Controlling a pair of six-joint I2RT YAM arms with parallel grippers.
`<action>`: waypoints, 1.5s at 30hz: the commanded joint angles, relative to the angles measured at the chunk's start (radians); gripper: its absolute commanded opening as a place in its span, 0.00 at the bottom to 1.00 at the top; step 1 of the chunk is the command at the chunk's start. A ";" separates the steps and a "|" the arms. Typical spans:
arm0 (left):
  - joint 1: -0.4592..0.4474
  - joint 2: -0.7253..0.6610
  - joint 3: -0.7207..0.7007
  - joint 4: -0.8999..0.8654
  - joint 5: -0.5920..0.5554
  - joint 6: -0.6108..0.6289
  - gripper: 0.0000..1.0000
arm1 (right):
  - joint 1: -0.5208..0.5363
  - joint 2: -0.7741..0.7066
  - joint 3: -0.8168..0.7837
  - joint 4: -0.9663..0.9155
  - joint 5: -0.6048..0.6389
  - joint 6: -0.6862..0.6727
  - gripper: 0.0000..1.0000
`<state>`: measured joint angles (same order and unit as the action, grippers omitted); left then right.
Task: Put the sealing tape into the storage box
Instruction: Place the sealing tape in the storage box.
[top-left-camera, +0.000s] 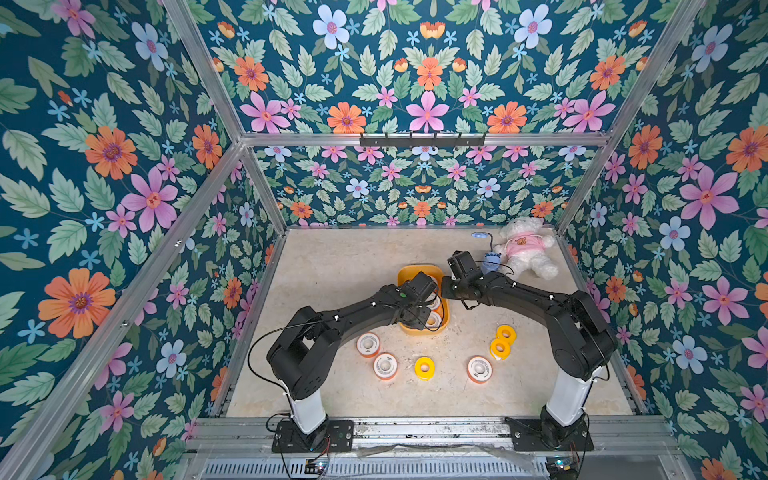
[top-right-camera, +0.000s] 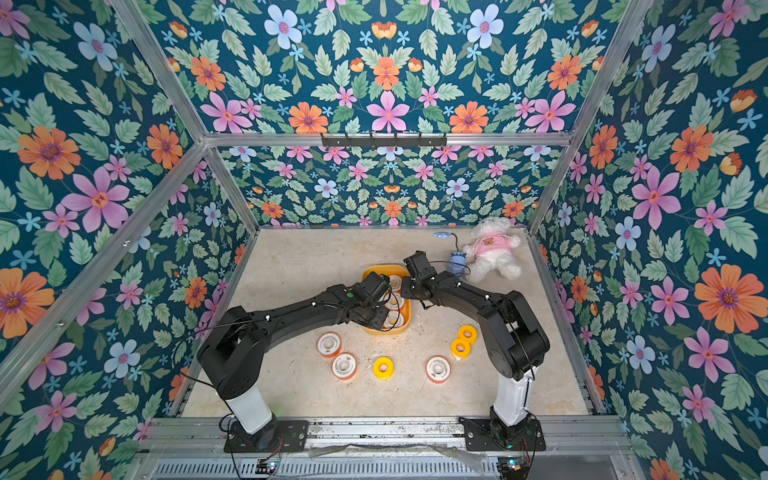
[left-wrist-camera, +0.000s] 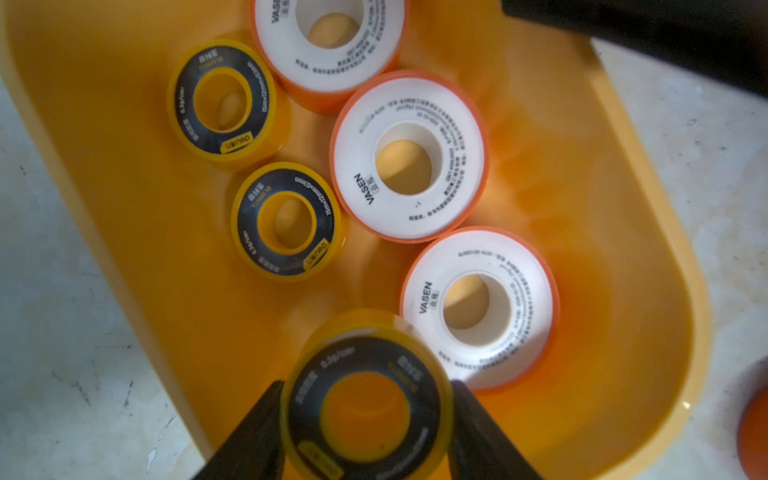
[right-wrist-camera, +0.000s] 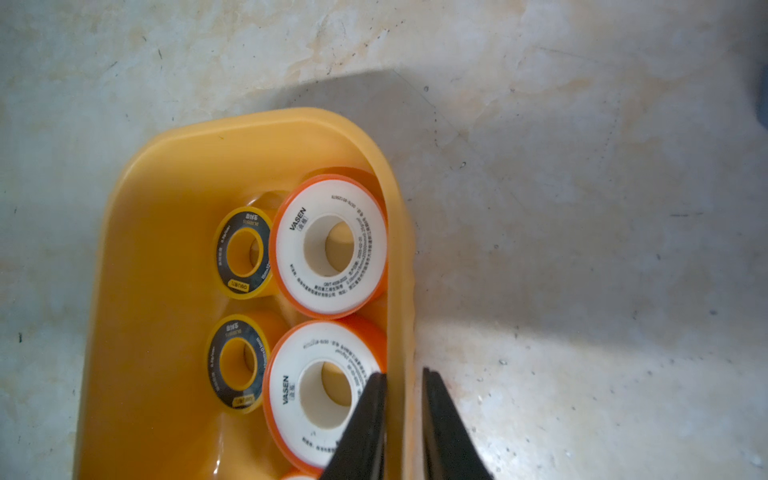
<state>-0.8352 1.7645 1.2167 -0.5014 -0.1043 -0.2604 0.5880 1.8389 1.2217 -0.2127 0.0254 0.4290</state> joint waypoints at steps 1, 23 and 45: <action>-0.003 0.005 0.006 -0.037 -0.032 0.016 0.61 | -0.001 -0.001 0.002 0.007 -0.002 0.005 0.22; -0.014 0.066 0.035 -0.078 -0.092 0.017 0.64 | -0.001 0.000 -0.001 -0.007 0.009 -0.001 0.22; -0.022 0.005 0.029 -0.057 -0.106 0.000 0.66 | -0.002 -0.028 -0.013 0.007 0.004 -0.004 0.22</action>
<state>-0.8574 1.7908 1.2488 -0.5568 -0.2028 -0.2565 0.5861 1.8309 1.2118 -0.2111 0.0257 0.4278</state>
